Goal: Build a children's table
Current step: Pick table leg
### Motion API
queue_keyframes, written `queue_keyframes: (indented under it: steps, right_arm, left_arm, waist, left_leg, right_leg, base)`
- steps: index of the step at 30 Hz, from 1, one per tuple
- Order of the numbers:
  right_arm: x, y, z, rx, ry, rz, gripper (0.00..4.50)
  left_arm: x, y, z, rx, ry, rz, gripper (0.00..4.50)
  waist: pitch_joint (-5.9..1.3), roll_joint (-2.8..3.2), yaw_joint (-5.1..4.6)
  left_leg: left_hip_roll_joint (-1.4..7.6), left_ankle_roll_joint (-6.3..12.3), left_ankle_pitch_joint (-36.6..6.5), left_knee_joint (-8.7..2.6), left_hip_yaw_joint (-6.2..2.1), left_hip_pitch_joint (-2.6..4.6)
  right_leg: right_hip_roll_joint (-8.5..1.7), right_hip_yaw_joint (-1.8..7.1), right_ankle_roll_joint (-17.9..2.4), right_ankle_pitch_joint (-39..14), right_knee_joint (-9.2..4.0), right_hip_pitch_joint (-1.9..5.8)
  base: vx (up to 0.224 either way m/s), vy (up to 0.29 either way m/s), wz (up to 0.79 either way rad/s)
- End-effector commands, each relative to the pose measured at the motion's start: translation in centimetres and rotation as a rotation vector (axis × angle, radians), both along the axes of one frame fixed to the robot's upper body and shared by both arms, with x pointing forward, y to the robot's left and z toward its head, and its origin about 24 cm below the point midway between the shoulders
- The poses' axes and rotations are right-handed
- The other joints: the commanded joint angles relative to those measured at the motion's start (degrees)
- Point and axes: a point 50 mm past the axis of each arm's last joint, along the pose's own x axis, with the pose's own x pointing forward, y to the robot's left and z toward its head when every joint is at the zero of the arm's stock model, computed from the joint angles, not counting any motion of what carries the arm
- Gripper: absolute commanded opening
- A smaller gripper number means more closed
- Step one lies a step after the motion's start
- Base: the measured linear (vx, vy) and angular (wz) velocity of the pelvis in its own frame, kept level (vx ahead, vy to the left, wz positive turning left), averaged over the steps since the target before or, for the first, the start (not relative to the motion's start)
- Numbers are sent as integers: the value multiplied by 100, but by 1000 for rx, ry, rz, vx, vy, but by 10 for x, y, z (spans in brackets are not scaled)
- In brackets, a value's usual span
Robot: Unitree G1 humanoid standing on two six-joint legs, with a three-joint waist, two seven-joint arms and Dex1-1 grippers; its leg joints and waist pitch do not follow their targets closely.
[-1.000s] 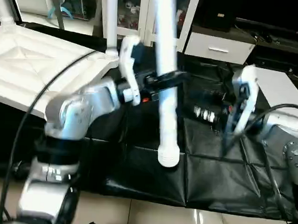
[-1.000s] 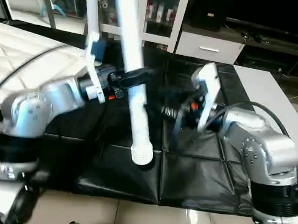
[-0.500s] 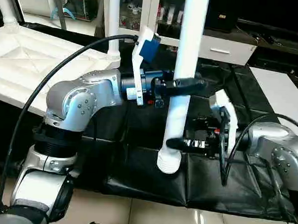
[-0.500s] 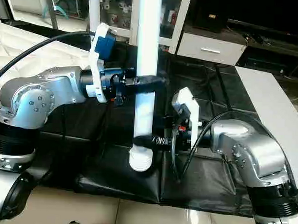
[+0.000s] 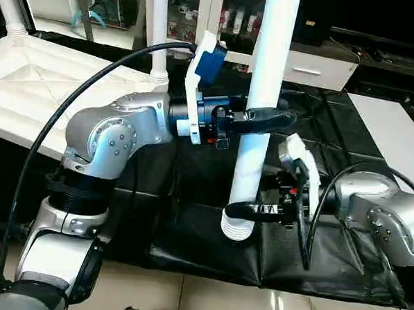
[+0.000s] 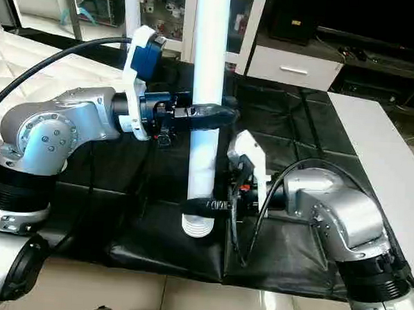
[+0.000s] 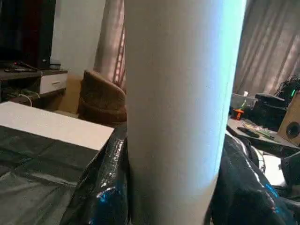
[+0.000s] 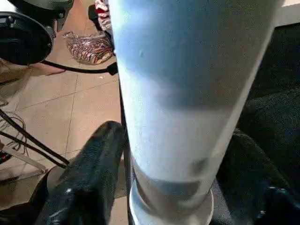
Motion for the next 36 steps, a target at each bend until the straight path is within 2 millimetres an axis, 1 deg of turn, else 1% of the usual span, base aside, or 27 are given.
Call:
queue_keyframes:
  steps: [1, 4, 6, 7, 9, 10, 11, 16, 20, 21, 22, 23, 24, 25, 27, 28, 29, 30, 31, 33, 34, 35, 36]
  right_arm:
    - [0, -2, -1, -11, -8, -2, 256]
    - [0, -2, -3, -18, -5, 7, 234]
    - [0, -2, -4, -23, -3, 10, 234]
    - [0, -2, -4, -23, -3, 10, 210]
    - [0, -2, -5, -30, -3, 14, 203]
    - [0, -3, -5, -34, -3, 18, 191]
    - [0, -3, -6, -37, -4, 21, 191]
    - [-4, -3, -9, -58, 1, 44, 187]
    - [-5, -4, -10, -61, 2, 45, 186]
    - [-4, -4, -10, -59, -1, 40, 186]
    - [-3, -4, -9, -56, -5, 33, 186]
    - [-2, -4, -9, -52, -10, 27, 186]
    - [0, -4, -8, -44, -22, 14, 186]
    - [1, -4, -7, -41, -25, 10, 186]
    - [1, -4, -6, -36, -29, 6, 186]
    - [2, -4, -5, -29, -33, 1, 186]
    - [3, -4, -3, -20, -40, -6, 186]
    - [4, -4, -1, -7, -48, -15, 186]
    - [5, -3, 4, 19, -60, -30, 186]
    - [6, -4, 6, 27, -63, -33, 186]
    - [6, -4, 8, 34, -69, -39, 186]
    - [8, -8, 13, 50, -85, -66, 186]
    - [10, -10, 15, 56, -93, -84, 186]
  left_arm:
    - [-3, -6, 6, 8, -37, -33, 175]
    - [-2, -7, 6, 5, -37, -35, 175]
    - [-2, -7, 6, 4, -37, -34, 175]
    - [-2, -7, 6, 4, -37, -34, 175]
    - [-2, -8, 6, 8, -41, -41, 175]
    - [-2, -8, 7, 8, -41, -46, 175]
    - [-2, -9, 7, 8, -43, -50, 175]
    - [-2, -10, 8, 6, -50, -54, 175]
    - [-1, -9, 9, 5, -55, -48, 175]
    - [0, -9, 10, 6, -77, -33, 175]
    - [3, -10, 11, 18, -97, 9, 175]
    - [5, -10, 12, 4, -69, 26, 210]
    - [9, -10, 13, -15, -16, 47, 210]
    - [9, -10, 13, -21, -6, 46, 245]
    - [11, -9, 13, -20, -3, 60, 248]
    - [11, -8, 14, -24, -1, 61, 254]
    - [13, -5, 14, -26, 6, 80, 266]
    - [14, -3, 14, -31, 12, 88, 278]
    - [18, 3, 15, -40, 25, 133, 286]
    - [20, 5, 15, -41, 32, 150, 291]
    - [22, 8, 15, -43, 37, 168, 298]
    - [24, 14, 15, -49, 49, 201, 311]
    - [25, 18, 14, -52, 50, 216, 323]
  waist:
    - [-381, 57, 11]
    - [-379, 60, 8]
    - [-380, 53, 9]
    - [-382, 53, 11]
    - [-382, 59, 8]
    - [-384, 67, 9]
    - [-386, 85, 13]
    - [-384, 66, 9]
    - [-386, 68, 12]
    - [-387, 79, 13]
    - [-391, 65, 6]
    - [-389, 66, 11]
    - [-393, 75, 16]
    - [-394, 68, 20]
    - [-388, 57, 19]
    - [-381, 60, 16]
    - [-380, 73, 12]
    - [-378, 62, 9]
    - [-379, 66, 5]
    - [-386, 74, 9]
    - [-389, 79, 13]
    - [-387, 102, 20]
    - [-390, 100, 23]
  left_leg:
    - [-87, -29, -600, -436, 169, 82]
    - [-86, -43, -650, -440, 167, 81]
    - [-88, -34, -628, -437, 169, 79]
    - [-89, -26, -621, -435, 170, 81]
    - [-91, -16, -606, -432, 169, 77]
    - [-92, -19, -619, -432, 170, 82]
    - [-92, -24, -627, -430, 166, 84]
    - [-89, -14, -656, -434, 166, 81]
    - [-87, 6, -653, -432, 169, 88]
    - [-88, 5, -657, -434, 162, 84]
    - [-80, 11, -641, -429, 164, 84]
    - [-82, 7, -649, -429, 166, 85]
    - [-84, 2, -657, -425, 166, 89]
    - [-93, 15, -664, -419, 171, 91]
    - [-93, 10, -689, -424, 162, 76]
    - [-94, 14, -741, -431, 164, 81]
    - [-93, 6, -763, -433, 160, 79]
    - [-93, -5, -767, -431, 161, 79]
    - [-96, -1, -749, -434, 161, 75]
    - [-95, 3, -751, -428, 164, 89]
    - [-94, 2, -716, -429, 161, 82]
    - [-97, -8, -708, -432, 156, 83]
    - [-98, -24, -734, -431, 156, 85]
  right_leg:
    - [-55, 33, -1445, -75, -310, 342]
    - [-56, 32, -1447, -131, -313, 345]
    - [-54, 32, -1455, -90, -312, 348]
    - [-54, 33, -1456, -83, -310, 348]
    - [-52, 33, -1459, -47, -309, 348]
    - [-53, 34, -1459, -56, -313, 348]
    - [-56, 33, -1469, -49, -307, 349]
    - [-54, 31, -1490, -41, -310, 355]
    - [-53, 32, -1493, -60, -313, 350]
    - [-55, 30, -1494, -65, -311, 357]
    - [-61, 31, -1504, -22, -311, 355]
    - [-60, 30, -1509, -24, -310, 353]
    - [-60, 31, -1527, -9, -303, 355]
    - [-56, 29, -1539, -13, -309, 350]
    - [-57, 25, -1535, -64, -312, 363]
    - [-60, 25, -1516, -154, -325, 359]
    - [-61, 24, -1507, -194, -325, 358]
    - [-61, 26, -1493, -217, -331, 358]
    - [-57, 26, -1482, -223, -327, 357]
    - [-53, 27, -1475, -223, -330, 351]
    - [-53, 27, -1485, -153, -323, 354]
    - [-54, 23, -1488, -140, -320, 354]
    - [-53, 22, -1492, -134, -318, 354]
  base:
    - [0, 0, 0]
    - [0, 0, 0]
    - [0, 0, 0]
    - [0, 0, 0]
    - [0, 0, 0]
    - [0, 0, 0]
    - [0, 0, 0]
    - [0, 0, 0]
    - [0, 0, 0]
    - [0, 0, 0]
    - [0, 0, 0]
    - [0, 0, 0]
    - [0, 0, 0]
    - [0, 0, 0]
    - [0, 0, 0]
    - [0, 0, 0]
    - [0, 0, 0]
    - [0, 0, 0]
    - [0, 0, 0]
    - [0, 0, 0]
    - [0, 0, 0]
    - [0, 0, 0]
    - [0, 0, 0]
